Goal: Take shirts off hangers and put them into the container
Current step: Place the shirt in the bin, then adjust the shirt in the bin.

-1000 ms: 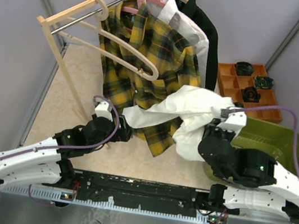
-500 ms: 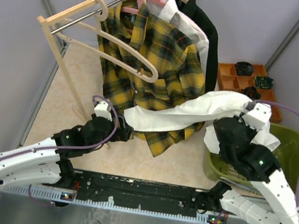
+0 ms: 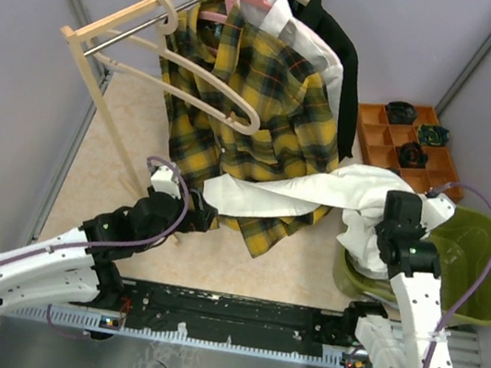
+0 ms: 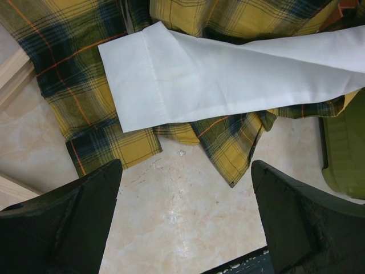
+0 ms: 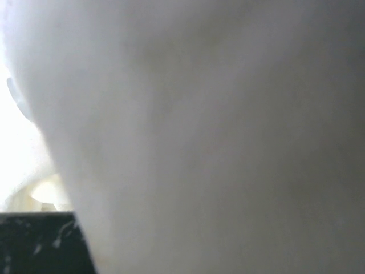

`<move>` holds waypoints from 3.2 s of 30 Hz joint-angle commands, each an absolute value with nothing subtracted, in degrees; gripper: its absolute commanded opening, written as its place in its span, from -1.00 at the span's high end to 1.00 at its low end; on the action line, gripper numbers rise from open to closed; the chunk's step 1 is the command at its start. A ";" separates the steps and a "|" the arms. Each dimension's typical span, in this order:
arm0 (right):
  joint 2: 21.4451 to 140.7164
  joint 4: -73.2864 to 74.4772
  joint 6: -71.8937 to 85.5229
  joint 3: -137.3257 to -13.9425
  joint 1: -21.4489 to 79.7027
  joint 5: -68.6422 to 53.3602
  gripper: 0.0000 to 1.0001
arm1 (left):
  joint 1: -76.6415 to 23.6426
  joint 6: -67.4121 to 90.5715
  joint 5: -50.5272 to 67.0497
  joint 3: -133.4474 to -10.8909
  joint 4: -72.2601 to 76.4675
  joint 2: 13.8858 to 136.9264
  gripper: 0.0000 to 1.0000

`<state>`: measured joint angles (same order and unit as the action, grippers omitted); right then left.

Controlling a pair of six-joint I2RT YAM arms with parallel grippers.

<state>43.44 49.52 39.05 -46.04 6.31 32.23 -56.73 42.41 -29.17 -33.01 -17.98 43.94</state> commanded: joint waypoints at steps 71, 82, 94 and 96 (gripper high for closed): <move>49.45 40.87 18.65 -63.96 -11.36 -20.32 -0.67 | -56.34 41.50 -26.79 -32.70 -15.13 45.09 -0.99; 47.40 33.60 19.70 -54.70 43.36 9.04 -0.51 | -56.26 42.73 -28.86 -32.04 -16.06 44.20 -0.99; 64.50 14.55 -14.97 -53.06 58.62 20.24 -0.84 | -56.25 43.70 -30.95 -31.51 -20.16 39.93 -0.99; 64.18 9.04 -22.39 -51.02 58.26 20.81 -0.92 | -56.25 44.17 -31.60 -30.78 -20.55 39.06 -0.99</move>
<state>66.32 22.59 -3.86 -52.47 58.13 18.59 -56.47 43.33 -29.52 -31.88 -18.92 41.04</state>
